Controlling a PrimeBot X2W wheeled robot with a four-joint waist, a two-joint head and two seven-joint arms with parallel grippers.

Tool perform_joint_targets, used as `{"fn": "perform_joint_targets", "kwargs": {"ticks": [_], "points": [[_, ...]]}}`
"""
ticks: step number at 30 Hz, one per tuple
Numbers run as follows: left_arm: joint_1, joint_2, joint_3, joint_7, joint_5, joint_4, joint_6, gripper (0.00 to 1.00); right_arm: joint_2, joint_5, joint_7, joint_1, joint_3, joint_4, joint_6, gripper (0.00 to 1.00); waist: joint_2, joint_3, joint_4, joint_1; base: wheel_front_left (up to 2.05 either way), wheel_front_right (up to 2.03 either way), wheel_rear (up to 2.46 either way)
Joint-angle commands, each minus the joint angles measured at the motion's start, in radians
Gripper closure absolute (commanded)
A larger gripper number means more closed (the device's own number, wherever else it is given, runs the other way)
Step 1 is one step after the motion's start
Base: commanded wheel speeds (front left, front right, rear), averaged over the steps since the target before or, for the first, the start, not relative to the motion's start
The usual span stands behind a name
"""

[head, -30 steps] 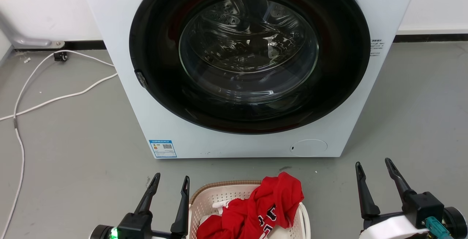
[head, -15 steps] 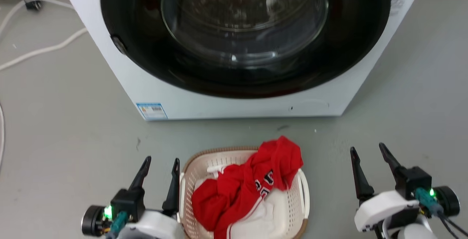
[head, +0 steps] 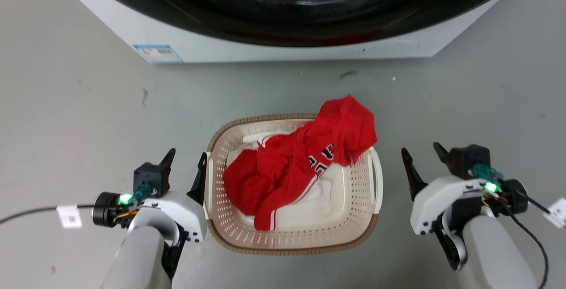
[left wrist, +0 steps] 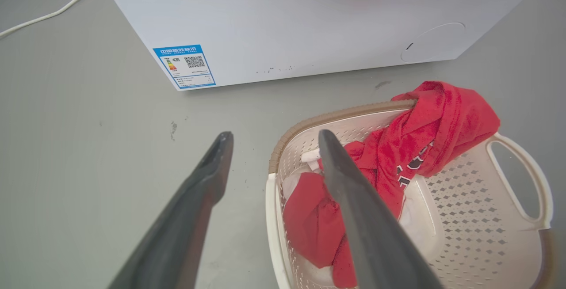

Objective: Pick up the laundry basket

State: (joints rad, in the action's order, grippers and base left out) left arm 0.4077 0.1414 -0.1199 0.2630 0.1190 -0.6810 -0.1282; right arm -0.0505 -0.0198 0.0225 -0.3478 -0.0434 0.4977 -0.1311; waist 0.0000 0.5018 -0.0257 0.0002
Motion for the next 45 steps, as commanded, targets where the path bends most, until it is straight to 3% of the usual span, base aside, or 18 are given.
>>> {"fn": "perform_joint_targets", "kwargs": {"ticks": [1, 8, 14, 24, 33, 44, 45], "points": [[0.02, 0.002, -0.004, 0.003, 0.004, -0.018, -0.001, 0.0, 0.0, -0.009, -0.004, -0.022, -0.004, 0.01, 0.001, 0.0, 0.0, 0.051, 0.005, -0.0002, 0.0, 0.0, 0.0], [0.198, 0.021, -0.149, -0.05, 0.108, -0.267, -0.001, 0.0, 0.0, -0.086, -0.083, -0.156, -0.08, 0.197, 0.001, 0.0, 0.0, 0.132, 0.011, -0.0002, 0.0, 0.0, 0.0], [0.293, 0.029, -0.302, -0.137, 0.232, -0.357, -0.001, 0.0, 0.0, -0.141, -0.143, -0.261, -0.134, 0.346, 0.001, 0.0, 0.0, 0.187, 0.023, -0.0002, 0.0, 0.0, 0.0], [0.388, 0.077, -0.524, -0.271, 0.435, -0.35, -0.002, 0.0, 0.0, -0.214, -0.194, -0.424, -0.198, 0.546, 0.001, 0.0, 0.0, 0.273, 0.04, -0.0002, 0.0, 0.0, 0.0], [0.448, 0.12, -0.672, -0.302, 0.554, -0.342, -0.002, 0.0, 0.0, -0.243, -0.171, -0.509, -0.231, 0.656, 0.001, 0.0, 0.0, 0.321, 0.045, -0.0002, 0.0, 0.0, 0.0], [0.493, 0.132, -0.804, -0.305, 0.659, -0.355, -0.002, 0.0, 0.0, -0.278, -0.14, -0.561, -0.268, 0.727, 0.001, 0.0, 0.0, 0.356, 0.051, -0.0002, 0.0, 0.0, 0.0], [0.494, 0.13, -0.813, -0.31, 0.674, -0.354, -0.002, 0.6, 0.0, -0.282, -0.139, -0.562, -0.272, 0.73, 0.001, 0.16, 0.0, 0.357, 0.052, -0.0002, 0.0, 0.0, 0.0]]}}
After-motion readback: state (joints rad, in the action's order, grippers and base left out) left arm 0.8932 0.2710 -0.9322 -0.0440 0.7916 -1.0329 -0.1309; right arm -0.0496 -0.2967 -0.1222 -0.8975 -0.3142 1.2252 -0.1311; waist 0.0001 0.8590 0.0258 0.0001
